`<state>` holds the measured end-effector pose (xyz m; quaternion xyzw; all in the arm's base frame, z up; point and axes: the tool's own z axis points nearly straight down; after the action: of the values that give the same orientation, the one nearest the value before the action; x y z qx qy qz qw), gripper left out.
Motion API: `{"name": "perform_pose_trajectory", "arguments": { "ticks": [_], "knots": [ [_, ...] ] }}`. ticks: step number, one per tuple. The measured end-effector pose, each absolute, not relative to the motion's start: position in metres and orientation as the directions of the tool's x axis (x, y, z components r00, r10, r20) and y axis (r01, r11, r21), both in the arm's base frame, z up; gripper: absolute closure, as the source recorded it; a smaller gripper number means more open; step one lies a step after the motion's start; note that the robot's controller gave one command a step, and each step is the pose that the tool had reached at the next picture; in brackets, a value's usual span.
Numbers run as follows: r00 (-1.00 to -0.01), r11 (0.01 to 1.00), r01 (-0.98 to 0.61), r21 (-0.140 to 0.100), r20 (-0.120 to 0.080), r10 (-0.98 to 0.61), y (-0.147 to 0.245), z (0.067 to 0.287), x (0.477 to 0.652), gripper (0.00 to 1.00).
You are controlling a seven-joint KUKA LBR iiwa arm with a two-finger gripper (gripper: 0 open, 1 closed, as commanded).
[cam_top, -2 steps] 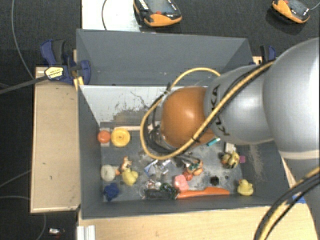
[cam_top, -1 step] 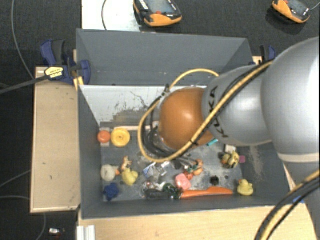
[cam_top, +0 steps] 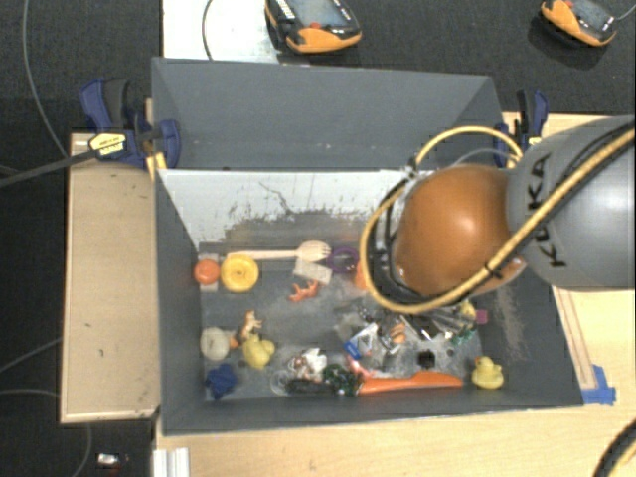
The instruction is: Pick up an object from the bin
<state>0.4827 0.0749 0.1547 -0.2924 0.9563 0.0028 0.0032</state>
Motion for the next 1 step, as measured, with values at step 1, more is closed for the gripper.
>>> {"name": "perform_pose_trajectory", "arguments": {
  "ticks": [1],
  "knots": [
    [-0.858, 0.858, -0.514, 0.007, -0.01, -0.513, 0.0747, 0.1856, 0.5246, 1.0]
  ]
}}
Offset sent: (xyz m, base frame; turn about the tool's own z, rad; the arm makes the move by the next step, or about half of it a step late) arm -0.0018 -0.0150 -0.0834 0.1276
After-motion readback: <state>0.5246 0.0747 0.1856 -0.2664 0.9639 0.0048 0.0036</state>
